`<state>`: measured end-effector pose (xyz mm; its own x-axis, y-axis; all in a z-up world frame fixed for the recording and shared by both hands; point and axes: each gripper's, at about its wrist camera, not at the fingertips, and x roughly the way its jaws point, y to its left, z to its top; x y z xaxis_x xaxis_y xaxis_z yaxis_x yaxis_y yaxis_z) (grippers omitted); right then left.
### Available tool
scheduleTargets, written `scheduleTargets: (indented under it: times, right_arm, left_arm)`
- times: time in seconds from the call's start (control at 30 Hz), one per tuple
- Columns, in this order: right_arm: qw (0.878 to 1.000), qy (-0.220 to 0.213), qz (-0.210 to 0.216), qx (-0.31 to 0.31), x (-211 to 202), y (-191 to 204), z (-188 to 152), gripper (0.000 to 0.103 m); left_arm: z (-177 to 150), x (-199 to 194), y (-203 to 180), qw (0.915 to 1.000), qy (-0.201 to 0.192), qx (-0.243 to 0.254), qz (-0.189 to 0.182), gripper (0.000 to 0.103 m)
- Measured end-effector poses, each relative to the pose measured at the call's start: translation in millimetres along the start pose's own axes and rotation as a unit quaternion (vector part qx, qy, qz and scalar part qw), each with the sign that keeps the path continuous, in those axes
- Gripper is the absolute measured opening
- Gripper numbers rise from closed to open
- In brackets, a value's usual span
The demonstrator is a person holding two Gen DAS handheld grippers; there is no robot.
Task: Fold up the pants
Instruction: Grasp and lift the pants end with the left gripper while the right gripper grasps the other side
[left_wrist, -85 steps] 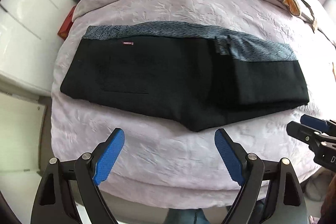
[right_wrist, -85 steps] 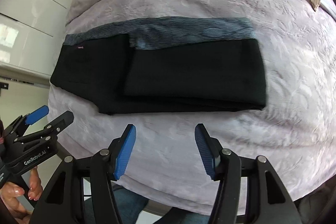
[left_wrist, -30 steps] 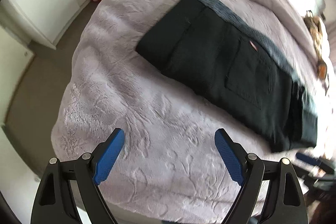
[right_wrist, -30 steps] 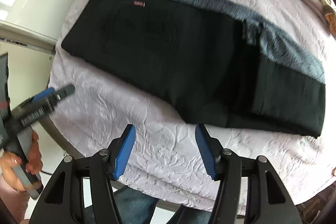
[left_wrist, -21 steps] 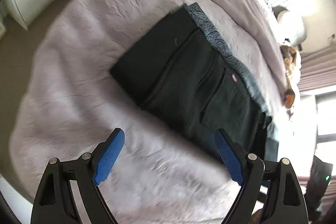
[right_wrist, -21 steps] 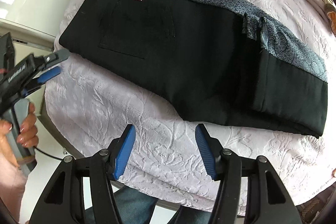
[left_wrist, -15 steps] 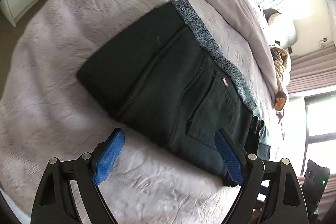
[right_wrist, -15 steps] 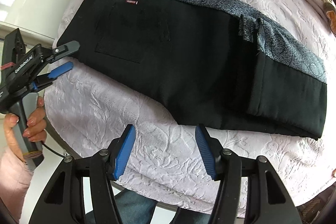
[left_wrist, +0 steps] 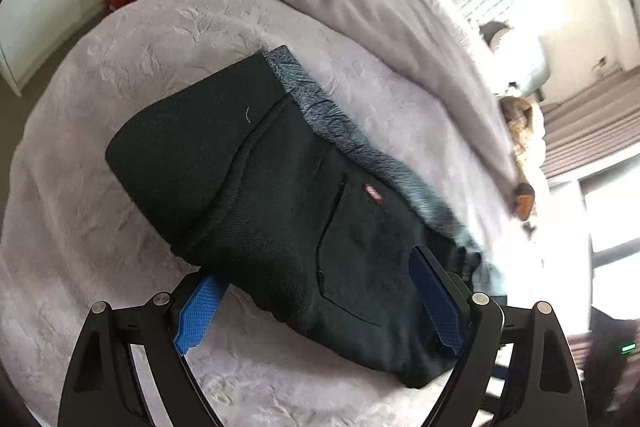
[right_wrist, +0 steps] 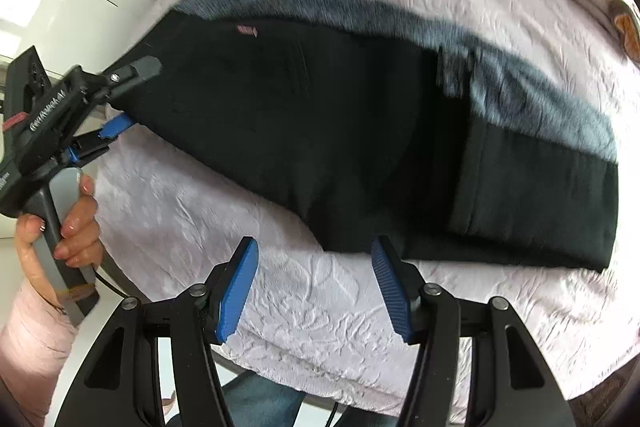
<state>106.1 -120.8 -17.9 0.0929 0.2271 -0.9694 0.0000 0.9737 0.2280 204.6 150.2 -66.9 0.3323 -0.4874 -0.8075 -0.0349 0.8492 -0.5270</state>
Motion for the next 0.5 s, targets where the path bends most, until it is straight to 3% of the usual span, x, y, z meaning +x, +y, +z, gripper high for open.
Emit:
scheduleTargets:
  times: [0.07, 0.13, 0.17, 0.23, 0.3, 0.37, 0.4, 0.5]
  right_arm:
    - [1.000, -0.012, 0.002, -0.011, -10, -1, 9, 0.063]
    - [0.999, -0.023, -0.001, -0.024, -21, -2, 21, 0.063]
    - [0.999, -0.030, 0.000, -0.030, -28, 0, 29, 0.063]
    - [0.998, -0.044, 0.006, -0.041, -40, 2, 46, 0.063]
    - [0.997, -0.056, 0.029, -0.043, -52, 5, 67, 0.064]
    - [0.996, -0.054, 0.060, -0.046, -58, 15, 90, 0.070]
    - [0.995, -0.048, 0.074, -0.051, -59, 25, 103, 0.071]
    - [0.990, -0.018, 0.109, -0.082, -55, 58, 142, 0.075]
  left_arm:
    - [-1, 13, 2, 0.9992, 0.015, 0.001, 0.036, 0.087]
    - [-3, 24, 5, 0.9972, 0.022, 0.005, 0.072, 0.068]
    - [-3, 29, 6, 0.9948, 0.031, 0.012, 0.096, 0.053]
    - [-3, 34, 5, 0.9924, 0.035, 0.023, 0.116, 0.048]
    - [-7, 32, -10, 0.9859, 0.019, 0.073, 0.149, 0.044]
    - [-18, 33, -34, 0.9671, -0.003, 0.151, 0.205, 0.044]
    - [-28, 36, -50, 0.9478, -0.019, 0.204, 0.244, 0.044]
    - [-43, 41, -70, 0.9142, -0.043, 0.270, 0.299, 0.044]
